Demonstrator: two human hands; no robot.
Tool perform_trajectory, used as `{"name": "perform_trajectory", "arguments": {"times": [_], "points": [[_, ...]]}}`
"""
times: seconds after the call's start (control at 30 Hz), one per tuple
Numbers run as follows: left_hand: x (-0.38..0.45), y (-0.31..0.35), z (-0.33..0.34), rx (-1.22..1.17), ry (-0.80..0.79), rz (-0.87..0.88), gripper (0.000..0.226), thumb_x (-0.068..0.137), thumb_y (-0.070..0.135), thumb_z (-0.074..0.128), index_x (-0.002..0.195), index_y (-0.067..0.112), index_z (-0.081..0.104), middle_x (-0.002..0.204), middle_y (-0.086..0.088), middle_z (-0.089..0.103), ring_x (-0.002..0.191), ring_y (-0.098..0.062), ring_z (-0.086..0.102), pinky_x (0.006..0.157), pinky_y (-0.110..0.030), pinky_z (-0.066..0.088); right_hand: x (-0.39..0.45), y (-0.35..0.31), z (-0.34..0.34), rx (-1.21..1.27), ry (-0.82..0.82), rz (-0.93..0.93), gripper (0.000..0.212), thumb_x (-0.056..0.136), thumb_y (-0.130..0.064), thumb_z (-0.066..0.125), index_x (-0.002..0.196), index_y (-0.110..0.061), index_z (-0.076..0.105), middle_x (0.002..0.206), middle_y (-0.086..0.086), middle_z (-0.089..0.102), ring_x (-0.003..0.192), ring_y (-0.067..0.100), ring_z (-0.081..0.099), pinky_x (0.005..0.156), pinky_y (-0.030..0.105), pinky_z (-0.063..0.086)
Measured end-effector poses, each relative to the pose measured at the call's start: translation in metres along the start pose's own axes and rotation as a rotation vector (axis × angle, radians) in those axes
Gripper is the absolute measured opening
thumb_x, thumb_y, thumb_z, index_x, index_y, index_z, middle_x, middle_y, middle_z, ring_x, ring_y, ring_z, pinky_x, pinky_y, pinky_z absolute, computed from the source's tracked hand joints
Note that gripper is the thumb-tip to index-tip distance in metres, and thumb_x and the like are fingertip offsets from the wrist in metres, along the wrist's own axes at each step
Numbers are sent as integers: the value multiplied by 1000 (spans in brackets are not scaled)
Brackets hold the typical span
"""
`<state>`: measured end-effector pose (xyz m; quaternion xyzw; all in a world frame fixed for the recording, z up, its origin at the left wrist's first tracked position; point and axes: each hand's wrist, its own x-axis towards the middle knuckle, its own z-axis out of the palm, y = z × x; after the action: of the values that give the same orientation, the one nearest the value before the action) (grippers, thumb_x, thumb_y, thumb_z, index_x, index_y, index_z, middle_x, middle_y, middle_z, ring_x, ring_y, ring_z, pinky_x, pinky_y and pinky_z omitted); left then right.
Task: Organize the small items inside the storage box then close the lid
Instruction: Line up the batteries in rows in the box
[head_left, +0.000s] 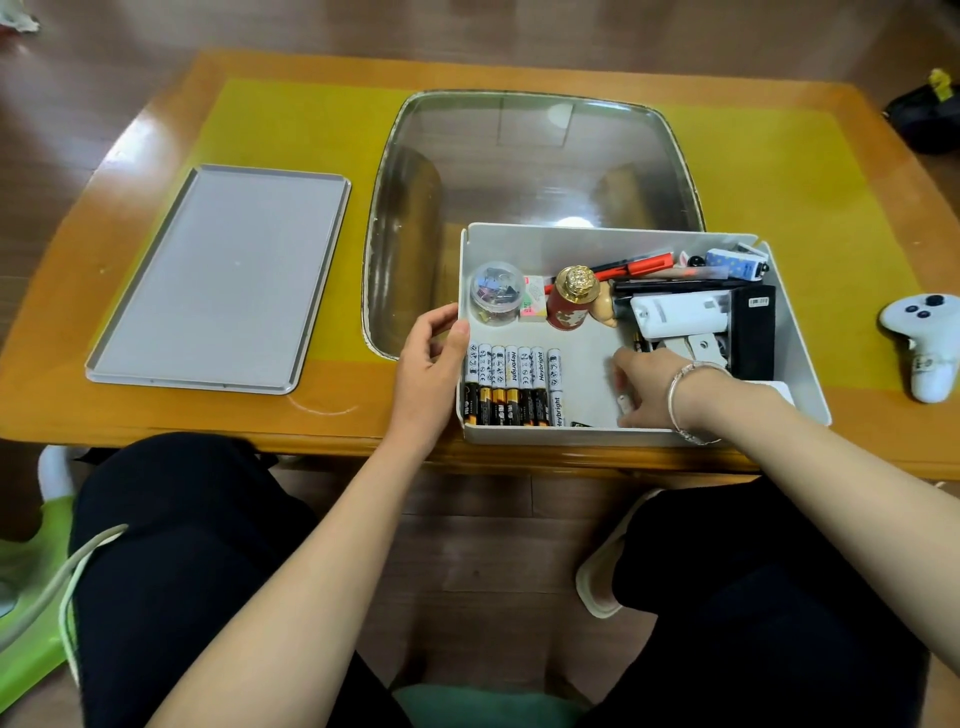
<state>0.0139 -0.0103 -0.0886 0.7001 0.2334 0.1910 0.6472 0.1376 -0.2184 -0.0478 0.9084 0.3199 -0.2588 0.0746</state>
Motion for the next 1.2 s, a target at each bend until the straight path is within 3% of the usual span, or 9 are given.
{"name": "perform_trajectory", "arguments": {"times": [0.07,0.17,0.3,0.47,0.63,0.8,0.93,1.07,1.2], "points": [[0,0,0,0,1,1,24,97,27,52,119,19,55,107,13,62,93,9,59,73,-10,47,1,-4,-2,35,-7,-22,18,77,-25,62,86,-20,47,81,2,60,75,25,56,67,31,48],[0,1,0,-3,3,3,24,97,27,52,120,18,55,107,13,62,92,10,58,72,-9,47,5,-12,-7,286,43,-38,15,77,-18,61,80,-23,47,66,-3,61,53,17,60,50,27,47],[0,0,0,-1,1,4,23,97,27,52,119,19,55,107,14,62,92,11,58,73,-9,47,9,-28,-12,571,0,-4,20,78,-9,65,88,-15,49,67,10,69,42,17,61,41,28,52],[-1,1,0,6,2,-2,24,97,28,52,120,20,55,106,15,61,93,11,58,72,-7,47,12,-36,-15,226,-152,-46,18,74,-21,70,80,-19,54,79,3,69,38,1,55,42,19,46],[-1,1,0,-5,2,0,24,97,28,52,119,19,55,107,14,62,92,10,59,73,-8,47,11,-35,-15,-7,-159,16,8,77,-22,63,79,-17,57,90,2,66,80,22,61,69,29,53],[-1,0,0,-5,3,6,23,97,28,52,118,19,55,105,15,62,91,11,58,72,-8,47,8,-23,-16,25,-25,113,13,77,-15,63,89,-8,65,88,12,67,79,29,64,72,33,56],[-1,1,0,-8,3,6,27,97,27,52,121,16,55,106,14,62,90,12,58,70,-8,46,13,-22,-21,190,125,108,24,78,-35,72,80,-14,61,70,0,57,71,21,54,68,27,44],[-1,1,0,-6,4,4,25,97,27,52,120,16,55,106,12,62,91,11,58,71,-8,46,13,-29,-14,558,-53,141,27,78,-28,75,88,-10,58,54,6,67,48,20,66,54,34,58],[-1,0,0,-4,8,-1,26,97,28,52,120,17,55,108,10,63,95,5,59,72,-9,47,10,-34,-13,526,-127,119,40,75,-27,77,103,-14,52,65,9,72,47,15,65,46,26,53]]}}
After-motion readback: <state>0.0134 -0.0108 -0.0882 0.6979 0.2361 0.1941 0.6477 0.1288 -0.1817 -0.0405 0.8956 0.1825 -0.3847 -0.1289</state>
